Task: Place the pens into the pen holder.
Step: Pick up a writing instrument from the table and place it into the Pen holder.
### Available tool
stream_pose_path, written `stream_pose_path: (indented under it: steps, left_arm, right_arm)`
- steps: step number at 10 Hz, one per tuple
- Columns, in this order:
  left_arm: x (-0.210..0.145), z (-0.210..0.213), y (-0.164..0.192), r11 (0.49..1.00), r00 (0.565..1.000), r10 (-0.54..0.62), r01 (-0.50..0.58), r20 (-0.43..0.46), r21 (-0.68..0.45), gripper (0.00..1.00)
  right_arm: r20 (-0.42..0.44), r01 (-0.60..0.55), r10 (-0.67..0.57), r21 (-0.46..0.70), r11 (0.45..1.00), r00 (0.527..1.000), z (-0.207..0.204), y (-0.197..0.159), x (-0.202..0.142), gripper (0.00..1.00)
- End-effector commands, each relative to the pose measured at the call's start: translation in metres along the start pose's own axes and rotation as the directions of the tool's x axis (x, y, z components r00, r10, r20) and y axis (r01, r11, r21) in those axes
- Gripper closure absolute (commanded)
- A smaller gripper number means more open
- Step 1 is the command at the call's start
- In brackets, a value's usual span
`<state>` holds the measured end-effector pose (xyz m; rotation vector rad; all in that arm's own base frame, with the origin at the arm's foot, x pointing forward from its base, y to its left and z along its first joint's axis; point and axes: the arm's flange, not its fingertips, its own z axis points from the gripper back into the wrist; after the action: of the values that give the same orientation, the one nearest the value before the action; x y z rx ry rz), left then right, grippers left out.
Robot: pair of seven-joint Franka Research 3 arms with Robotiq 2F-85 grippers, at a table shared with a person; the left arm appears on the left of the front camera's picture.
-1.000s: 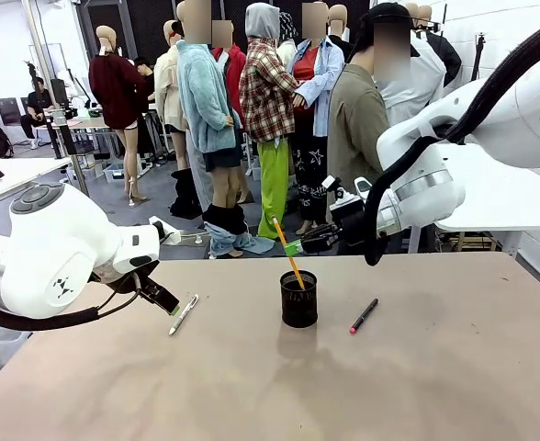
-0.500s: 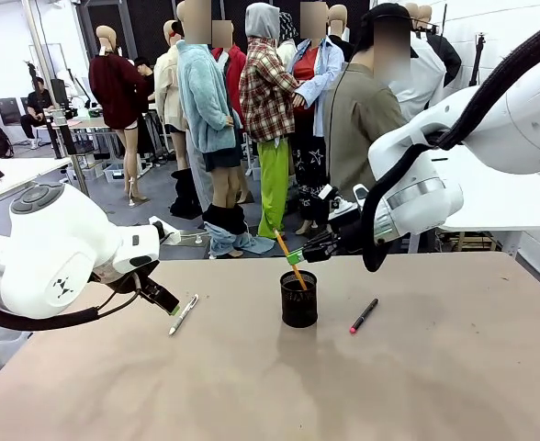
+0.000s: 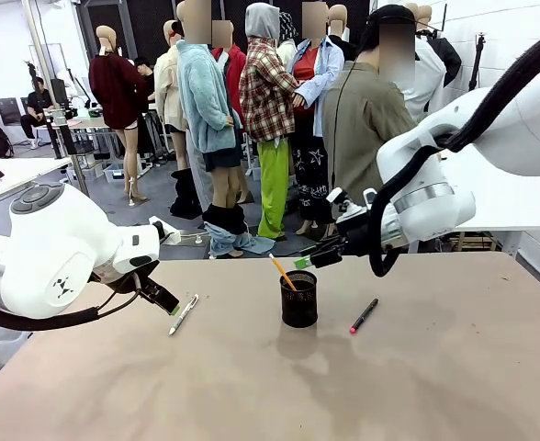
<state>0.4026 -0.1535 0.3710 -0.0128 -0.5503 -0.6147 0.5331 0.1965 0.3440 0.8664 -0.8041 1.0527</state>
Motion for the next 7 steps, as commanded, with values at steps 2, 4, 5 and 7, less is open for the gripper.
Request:
stream_pose_path:
  steps: [2, 4, 5, 7]
  left_arm:
    - [-0.001, 0.000, 0.002, 1.000, 1.000, 0.006, -0.006, 0.001, -0.001, 0.00]
    - [-0.001, 0.000, 0.002, 1.000, 1.000, 0.006, -0.006, 0.001, -0.001, 0.00]
    - [-0.001, 0.000, 0.002, 1.000, 1.000, 0.006, -0.006, 0.001, -0.001, 0.00]
    - [-0.001, 0.000, 0.002, 1.000, 1.000, 0.006, -0.006, 0.001, -0.001, 0.00]
  right_arm:
    - [-0.028, 0.013, -0.019, -0.215, 0.976, 0.999, 0.063, 0.022, -0.002, 0.34]
    - [-0.159, -0.003, -0.053, -0.334, 0.943, 0.986, 0.100, 0.033, -0.007, 0.34]
    - [-0.238, 0.008, -0.118, -0.416, 0.909, 0.964, 0.113, 0.038, -0.009, 0.34]
    - [-0.312, 0.038, -0.228, -0.513, 0.858, 0.922, 0.126, 0.050, -0.009, 0.34]
